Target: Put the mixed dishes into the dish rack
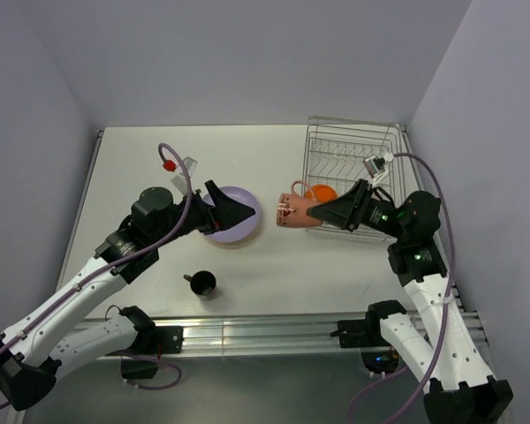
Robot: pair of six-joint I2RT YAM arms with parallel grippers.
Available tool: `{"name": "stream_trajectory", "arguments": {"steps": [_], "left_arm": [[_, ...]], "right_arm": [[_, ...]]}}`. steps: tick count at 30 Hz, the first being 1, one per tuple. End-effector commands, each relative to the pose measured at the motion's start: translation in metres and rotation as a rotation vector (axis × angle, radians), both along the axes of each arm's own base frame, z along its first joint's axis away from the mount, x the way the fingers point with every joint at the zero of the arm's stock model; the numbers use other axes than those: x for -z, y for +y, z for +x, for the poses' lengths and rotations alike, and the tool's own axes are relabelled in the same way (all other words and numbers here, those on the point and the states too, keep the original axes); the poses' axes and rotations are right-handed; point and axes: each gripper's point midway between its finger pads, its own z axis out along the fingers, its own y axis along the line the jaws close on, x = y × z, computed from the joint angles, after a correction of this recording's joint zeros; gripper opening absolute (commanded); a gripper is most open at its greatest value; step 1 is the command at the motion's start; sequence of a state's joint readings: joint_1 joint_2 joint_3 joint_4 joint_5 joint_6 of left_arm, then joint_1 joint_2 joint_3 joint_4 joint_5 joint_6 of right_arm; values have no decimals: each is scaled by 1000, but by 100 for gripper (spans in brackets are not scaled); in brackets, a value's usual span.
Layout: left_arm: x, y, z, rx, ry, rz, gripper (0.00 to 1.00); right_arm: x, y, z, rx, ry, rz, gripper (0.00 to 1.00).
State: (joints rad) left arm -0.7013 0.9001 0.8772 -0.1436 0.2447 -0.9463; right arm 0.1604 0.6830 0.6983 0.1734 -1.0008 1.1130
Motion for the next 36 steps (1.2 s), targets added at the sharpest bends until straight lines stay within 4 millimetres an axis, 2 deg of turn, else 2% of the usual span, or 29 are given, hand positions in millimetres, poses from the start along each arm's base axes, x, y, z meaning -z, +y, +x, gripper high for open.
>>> {"name": "stream_trajectory", "arguments": {"steps": [1, 2, 3, 4, 5, 6, 9, 10, 11, 12, 17, 18, 19, 20, 23, 24, 26, 28, 35, 36], "left_arm": [[26, 28, 20, -167, 48, 174, 99], [31, 29, 22, -176, 58, 194, 99], [41, 31, 23, -183, 78, 227, 99], [45, 33, 25, -197, 86, 240, 99], [48, 34, 26, -203, 90, 252, 99], [52, 36, 28, -213, 95, 269, 99], [56, 37, 27, -211, 102, 289, 99], [56, 40, 31, -235, 97, 299, 99], [56, 41, 32, -239, 93, 304, 99], [57, 41, 32, -236, 90, 309, 99], [59, 36, 34, -222, 83, 298, 99], [59, 35, 35, -221, 82, 293, 99], [61, 32, 34, -210, 85, 295, 98], [61, 30, 35, -202, 82, 288, 98], [65, 26, 36, -188, 87, 293, 98], [67, 24, 37, -180, 86, 297, 98], [69, 23, 37, -173, 88, 296, 98], [70, 20, 38, -164, 81, 290, 98], [79, 14, 40, -139, 87, 298, 98], [80, 14, 40, -137, 87, 299, 98]], "right_arm": [[-9, -21, 23, 189, -80, -175, 0], [6, -27, 29, 229, -6, -232, 0], [16, -39, 49, 324, -3, -308, 0], [11, -46, 55, 372, -7, -343, 0], [30, -53, 63, 398, 56, -421, 0], [37, -67, 76, 487, 79, -480, 0], [51, -98, 96, 632, 130, -635, 0], [48, -105, 101, 668, 128, -661, 0], [58, -112, 105, 684, 158, -716, 0], [60, -131, 115, 769, 191, -791, 0], [51, -148, 130, 864, 213, -844, 0], [56, -150, 136, 870, 235, -861, 0], [50, -154, 140, 894, 231, -869, 0], [58, -160, 145, 913, 266, -908, 0], [58, -165, 152, 924, 286, -949, 0], [66, -167, 158, 918, 308, -988, 0], [66, -169, 162, 920, 319, -1035, 0], [76, -173, 169, 924, 336, -1102, 0], [86, -171, 192, 911, 340, -1218, 0], [93, -169, 196, 893, 349, -1239, 0]]}}
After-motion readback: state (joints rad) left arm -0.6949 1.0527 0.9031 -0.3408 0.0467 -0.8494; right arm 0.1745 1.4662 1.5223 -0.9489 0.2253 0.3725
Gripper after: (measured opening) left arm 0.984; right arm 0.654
